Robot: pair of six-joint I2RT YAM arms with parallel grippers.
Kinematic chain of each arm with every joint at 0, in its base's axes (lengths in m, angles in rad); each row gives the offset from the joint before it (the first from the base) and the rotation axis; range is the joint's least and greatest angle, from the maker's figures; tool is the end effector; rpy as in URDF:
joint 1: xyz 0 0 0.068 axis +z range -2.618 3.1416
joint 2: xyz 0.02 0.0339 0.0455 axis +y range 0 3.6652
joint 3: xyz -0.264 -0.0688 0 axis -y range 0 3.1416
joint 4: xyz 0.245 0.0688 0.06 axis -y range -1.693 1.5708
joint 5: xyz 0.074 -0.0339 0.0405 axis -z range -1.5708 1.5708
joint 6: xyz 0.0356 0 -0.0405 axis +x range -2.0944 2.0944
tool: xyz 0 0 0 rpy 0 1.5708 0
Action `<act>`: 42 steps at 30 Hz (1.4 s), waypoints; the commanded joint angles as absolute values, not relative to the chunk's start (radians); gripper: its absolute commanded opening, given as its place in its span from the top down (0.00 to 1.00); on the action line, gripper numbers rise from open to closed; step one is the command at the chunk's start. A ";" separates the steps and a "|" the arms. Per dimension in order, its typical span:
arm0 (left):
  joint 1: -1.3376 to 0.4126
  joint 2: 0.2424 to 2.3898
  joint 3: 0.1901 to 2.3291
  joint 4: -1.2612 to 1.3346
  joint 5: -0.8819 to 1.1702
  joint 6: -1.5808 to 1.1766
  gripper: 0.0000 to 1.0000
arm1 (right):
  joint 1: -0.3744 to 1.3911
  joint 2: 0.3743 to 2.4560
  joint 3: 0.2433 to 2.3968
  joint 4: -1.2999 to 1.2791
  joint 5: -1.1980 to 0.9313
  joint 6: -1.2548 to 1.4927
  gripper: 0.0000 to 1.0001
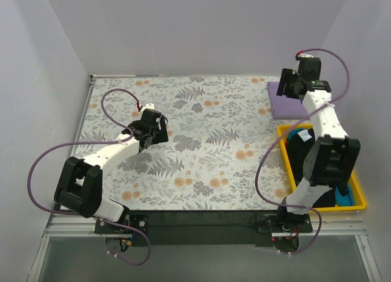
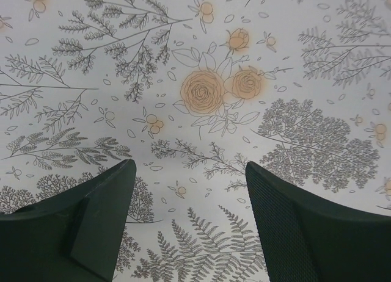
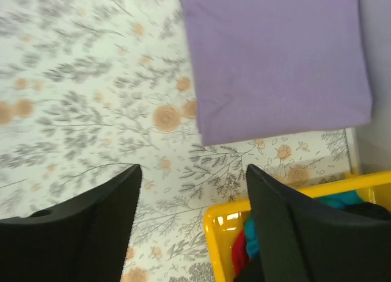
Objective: Fold and stack the t-shirts
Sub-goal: Reset both grippers
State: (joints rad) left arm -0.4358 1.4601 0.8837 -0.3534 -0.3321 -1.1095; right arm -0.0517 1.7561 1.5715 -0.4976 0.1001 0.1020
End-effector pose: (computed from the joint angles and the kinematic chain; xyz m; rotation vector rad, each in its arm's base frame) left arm 0.2708 -0.1133 0.2064 -0.9368 2.2634 -0.2732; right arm 0.4047 -0.0245 0.3180 0.2262 2.2389 -0.0857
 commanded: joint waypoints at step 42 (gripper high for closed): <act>-0.442 0.258 0.479 -0.327 -0.641 -1.072 0.02 | 0.147 0.215 0.560 -0.354 0.259 0.043 0.02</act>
